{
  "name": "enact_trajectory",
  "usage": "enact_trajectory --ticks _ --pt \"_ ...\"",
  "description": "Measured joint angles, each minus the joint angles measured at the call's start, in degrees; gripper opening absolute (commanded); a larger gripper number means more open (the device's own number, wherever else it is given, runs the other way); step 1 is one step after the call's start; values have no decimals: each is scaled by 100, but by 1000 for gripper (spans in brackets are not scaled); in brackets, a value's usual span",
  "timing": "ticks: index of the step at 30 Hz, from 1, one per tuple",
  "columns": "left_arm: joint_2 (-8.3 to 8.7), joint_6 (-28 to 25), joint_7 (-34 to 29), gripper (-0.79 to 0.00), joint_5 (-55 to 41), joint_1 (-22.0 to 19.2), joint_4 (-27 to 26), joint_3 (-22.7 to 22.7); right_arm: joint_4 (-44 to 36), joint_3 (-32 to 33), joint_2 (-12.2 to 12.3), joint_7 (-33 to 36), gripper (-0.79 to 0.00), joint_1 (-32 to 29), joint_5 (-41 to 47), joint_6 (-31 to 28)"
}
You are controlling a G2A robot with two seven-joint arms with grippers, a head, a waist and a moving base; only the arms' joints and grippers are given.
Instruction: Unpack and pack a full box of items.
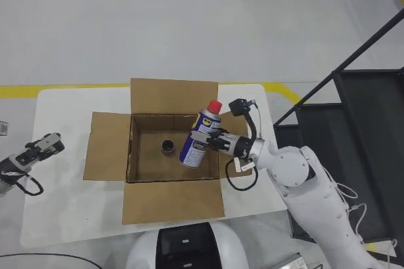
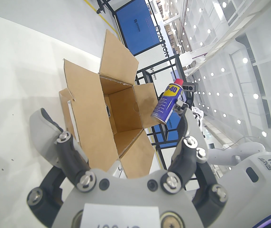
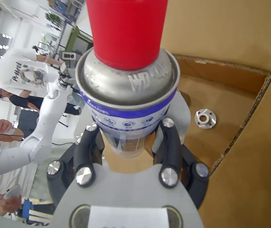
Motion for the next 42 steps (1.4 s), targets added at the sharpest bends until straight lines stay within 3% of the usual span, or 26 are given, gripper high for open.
enact_trajectory --ticks 5,8,13,25,26,27,28,35,42 --pt "0 0 0 0 0 0 0 0 603 -745 -135 146 -785 592 -41 892" --pt "0 0 0 0 0 0 0 0 1050 -1087 -221 48 -785 850 130 1131" --pt "0 0 0 0 0 0 0 0 1570 -1435 -342 -265 -785 1132 323 1313" --pt "0 0 0 0 0 0 0 0 2569 -2107 -577 -232 -776 1765 303 1732" --pt "0 0 0 0 0 0 0 0 2660 -2148 -600 -242 -570 1809 333 1773" --pt "0 0 0 0 0 0 0 0 2737 -2190 -616 -229 -132 1844 329 1809" --pt "0 0 0 0 0 0 0 0 2819 -2238 -631 -192 0 1882 309 1843" --pt "0 0 0 0 0 0 0 0 3226 -2424 -750 -214 0 2112 394 1864" --pt "0 0 0 0 0 0 0 0 2924 -2242 -751 -279 0 2041 569 1750"
